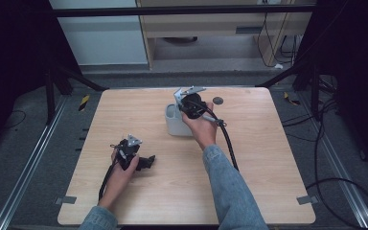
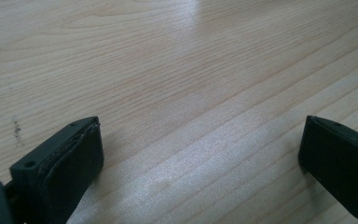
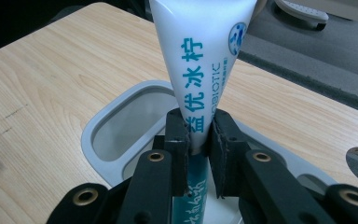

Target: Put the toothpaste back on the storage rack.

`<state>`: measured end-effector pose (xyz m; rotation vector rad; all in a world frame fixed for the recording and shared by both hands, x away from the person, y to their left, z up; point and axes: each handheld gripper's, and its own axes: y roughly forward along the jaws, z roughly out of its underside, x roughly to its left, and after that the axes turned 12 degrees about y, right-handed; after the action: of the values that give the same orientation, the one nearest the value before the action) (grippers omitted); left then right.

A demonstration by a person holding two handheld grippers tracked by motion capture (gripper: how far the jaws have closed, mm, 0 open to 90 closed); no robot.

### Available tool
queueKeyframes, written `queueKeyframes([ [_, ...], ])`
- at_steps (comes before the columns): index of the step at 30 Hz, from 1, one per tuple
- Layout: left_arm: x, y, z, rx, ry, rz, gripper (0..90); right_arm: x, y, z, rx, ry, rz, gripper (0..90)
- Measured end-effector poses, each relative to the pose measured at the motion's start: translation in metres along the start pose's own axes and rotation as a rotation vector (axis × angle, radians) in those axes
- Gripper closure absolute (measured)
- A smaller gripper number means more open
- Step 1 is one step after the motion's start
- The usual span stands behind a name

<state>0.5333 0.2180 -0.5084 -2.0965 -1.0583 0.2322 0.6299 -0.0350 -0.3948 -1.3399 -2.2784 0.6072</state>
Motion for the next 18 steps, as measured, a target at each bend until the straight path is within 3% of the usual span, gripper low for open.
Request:
queueKeyframes([
  [18, 0.0, 0.0, 0.0, 0.0, 0.0, 0.0, 0.0, 0.0045, 0.0072, -0.004, 0.016, -0.003, 0.009, 77.2],
])
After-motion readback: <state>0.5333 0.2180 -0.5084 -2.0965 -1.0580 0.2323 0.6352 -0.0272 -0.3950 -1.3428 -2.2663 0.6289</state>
